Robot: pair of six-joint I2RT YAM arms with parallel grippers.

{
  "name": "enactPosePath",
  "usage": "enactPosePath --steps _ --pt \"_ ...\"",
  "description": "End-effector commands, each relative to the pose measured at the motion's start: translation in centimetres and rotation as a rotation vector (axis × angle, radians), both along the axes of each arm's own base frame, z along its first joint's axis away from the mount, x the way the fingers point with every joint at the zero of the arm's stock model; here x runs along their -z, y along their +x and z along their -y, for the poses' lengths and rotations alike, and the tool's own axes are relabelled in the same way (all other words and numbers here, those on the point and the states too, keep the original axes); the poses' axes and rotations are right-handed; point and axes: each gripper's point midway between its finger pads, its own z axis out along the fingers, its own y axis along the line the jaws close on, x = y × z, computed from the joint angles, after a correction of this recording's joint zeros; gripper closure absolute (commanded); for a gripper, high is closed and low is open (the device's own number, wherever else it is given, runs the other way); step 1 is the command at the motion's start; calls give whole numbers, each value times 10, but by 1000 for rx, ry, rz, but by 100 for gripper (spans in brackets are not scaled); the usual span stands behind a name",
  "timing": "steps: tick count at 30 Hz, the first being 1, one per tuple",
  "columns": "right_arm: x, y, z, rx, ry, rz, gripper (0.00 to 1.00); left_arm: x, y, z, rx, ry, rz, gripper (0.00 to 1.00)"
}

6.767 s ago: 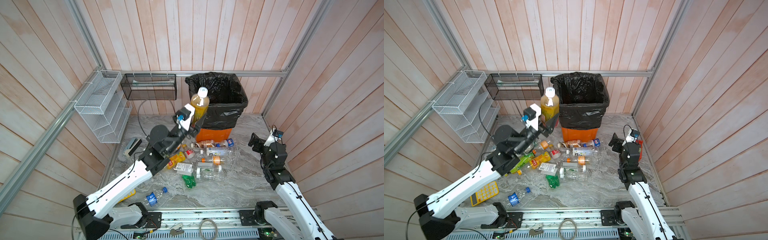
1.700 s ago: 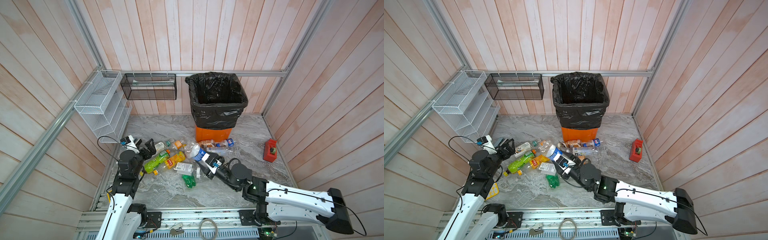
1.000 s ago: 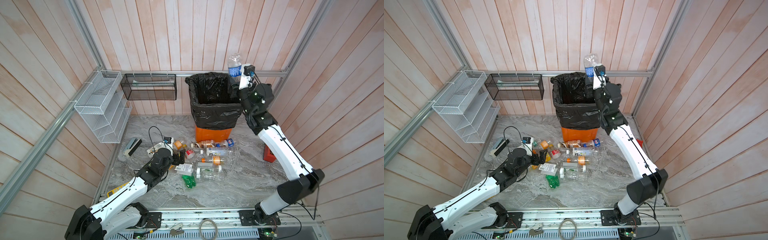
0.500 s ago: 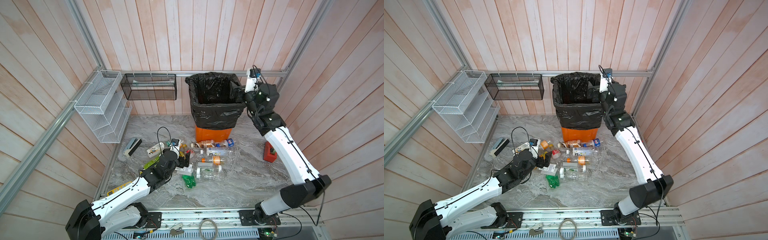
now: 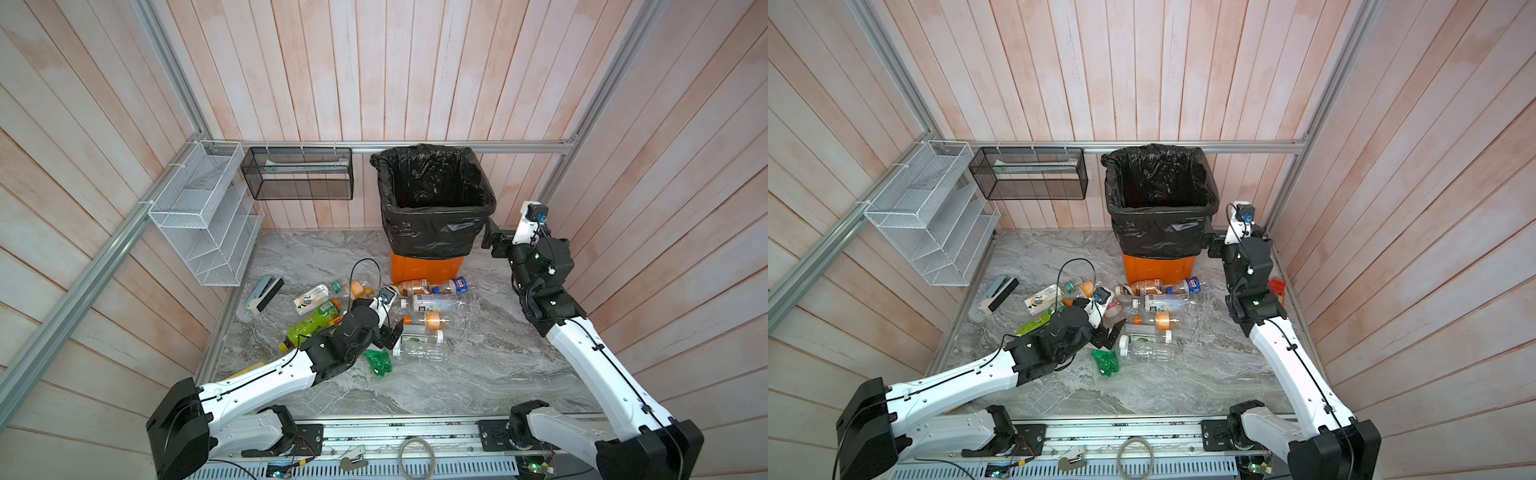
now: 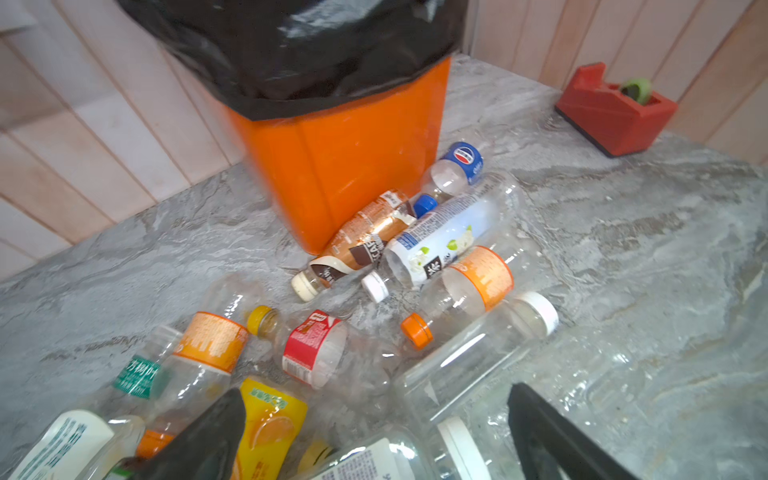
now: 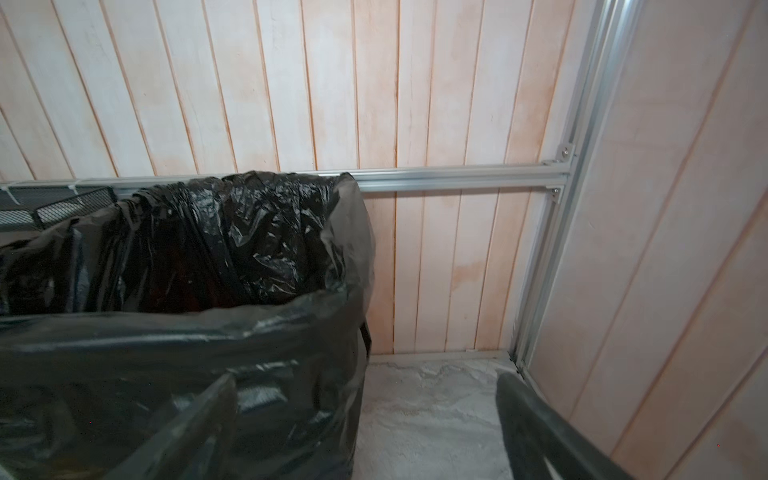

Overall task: Throw the plastic bottles in the bin
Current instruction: 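Grasp a clear bottle with the left gripper while the right withdraws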

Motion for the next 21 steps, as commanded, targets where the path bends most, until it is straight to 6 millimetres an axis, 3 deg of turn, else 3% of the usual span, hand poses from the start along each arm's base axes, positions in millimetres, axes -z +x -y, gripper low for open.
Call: enactPosePath --steps 1,10,21 --pt "-3 -14 16 38 89 50 3 6 -18 30 160 84 -6 0" --pt "70 -36 40 118 172 -41 1 61 -51 82 372 355 -64 1" --pt "148 -46 55 142 270 -173 1 110 -64 113 508 543 -100 5"
